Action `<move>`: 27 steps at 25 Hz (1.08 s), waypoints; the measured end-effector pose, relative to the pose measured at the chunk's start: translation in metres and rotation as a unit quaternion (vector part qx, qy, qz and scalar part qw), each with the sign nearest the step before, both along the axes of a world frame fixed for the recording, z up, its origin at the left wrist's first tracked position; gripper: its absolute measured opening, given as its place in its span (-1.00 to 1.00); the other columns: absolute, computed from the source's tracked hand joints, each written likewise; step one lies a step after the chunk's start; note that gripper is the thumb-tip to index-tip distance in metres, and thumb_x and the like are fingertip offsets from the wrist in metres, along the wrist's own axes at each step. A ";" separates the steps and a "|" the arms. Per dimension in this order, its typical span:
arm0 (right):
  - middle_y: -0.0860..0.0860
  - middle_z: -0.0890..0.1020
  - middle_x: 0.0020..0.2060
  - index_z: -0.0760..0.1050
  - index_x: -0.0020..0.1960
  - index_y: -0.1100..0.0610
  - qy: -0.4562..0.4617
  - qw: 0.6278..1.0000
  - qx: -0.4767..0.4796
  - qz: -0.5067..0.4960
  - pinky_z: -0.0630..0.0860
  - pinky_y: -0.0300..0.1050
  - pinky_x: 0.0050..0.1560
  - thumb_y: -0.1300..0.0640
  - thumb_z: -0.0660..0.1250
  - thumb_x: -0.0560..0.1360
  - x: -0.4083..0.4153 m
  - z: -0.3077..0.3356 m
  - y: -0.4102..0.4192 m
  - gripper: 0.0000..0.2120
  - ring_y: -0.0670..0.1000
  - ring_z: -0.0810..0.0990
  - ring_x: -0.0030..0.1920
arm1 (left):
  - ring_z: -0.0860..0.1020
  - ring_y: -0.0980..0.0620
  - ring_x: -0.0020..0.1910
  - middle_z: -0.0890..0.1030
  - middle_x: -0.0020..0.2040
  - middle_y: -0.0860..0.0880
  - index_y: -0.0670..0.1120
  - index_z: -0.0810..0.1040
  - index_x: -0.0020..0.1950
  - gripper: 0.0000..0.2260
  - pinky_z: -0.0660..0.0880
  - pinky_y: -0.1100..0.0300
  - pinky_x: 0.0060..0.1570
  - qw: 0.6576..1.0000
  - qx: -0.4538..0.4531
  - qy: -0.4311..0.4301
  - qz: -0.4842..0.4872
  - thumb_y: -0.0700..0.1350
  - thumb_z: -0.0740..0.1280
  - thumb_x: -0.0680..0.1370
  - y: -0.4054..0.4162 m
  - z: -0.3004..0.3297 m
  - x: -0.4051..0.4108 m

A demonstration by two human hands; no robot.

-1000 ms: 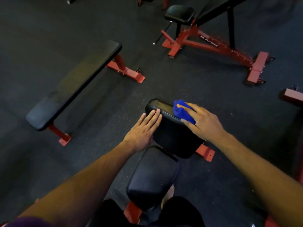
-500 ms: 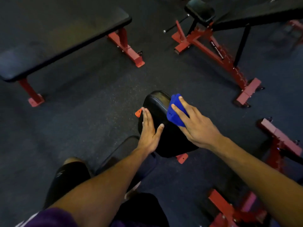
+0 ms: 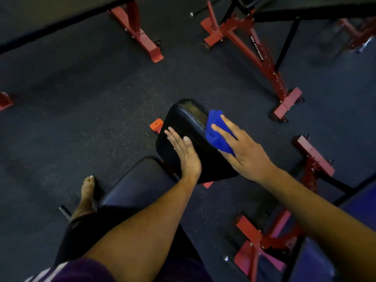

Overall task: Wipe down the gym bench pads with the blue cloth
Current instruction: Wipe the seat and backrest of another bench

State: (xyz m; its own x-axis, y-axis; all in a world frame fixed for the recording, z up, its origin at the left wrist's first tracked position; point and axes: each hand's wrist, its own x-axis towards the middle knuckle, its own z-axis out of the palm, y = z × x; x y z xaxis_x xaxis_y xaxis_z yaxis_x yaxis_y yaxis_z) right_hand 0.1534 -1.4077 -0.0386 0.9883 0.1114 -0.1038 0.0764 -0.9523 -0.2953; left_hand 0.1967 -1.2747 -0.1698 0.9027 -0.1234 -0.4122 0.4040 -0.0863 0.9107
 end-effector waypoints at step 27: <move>-0.09 0.16 0.57 0.14 0.55 -0.21 -0.015 0.993 -0.087 -0.073 0.50 0.09 0.09 -0.09 0.14 0.63 0.114 -0.003 0.068 -0.49 0.15 0.41 0.33 | -0.41 0.13 0.55 -0.48 0.57 0.04 0.02 -0.39 0.55 -0.02 0.10 -0.04 0.60 0.861 0.165 -0.181 -0.447 -0.14 0.42 0.57 0.112 -0.024 0.056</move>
State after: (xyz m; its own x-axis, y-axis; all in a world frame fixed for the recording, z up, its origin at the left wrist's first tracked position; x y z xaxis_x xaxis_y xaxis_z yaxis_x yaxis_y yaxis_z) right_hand 0.2672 -1.3393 -0.0416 0.9956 -0.0495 -0.0792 -0.0592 -0.9904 -0.1250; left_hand 0.2527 -1.1627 -0.1939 0.5851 -0.7650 -0.2692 -0.2627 -0.4928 0.8296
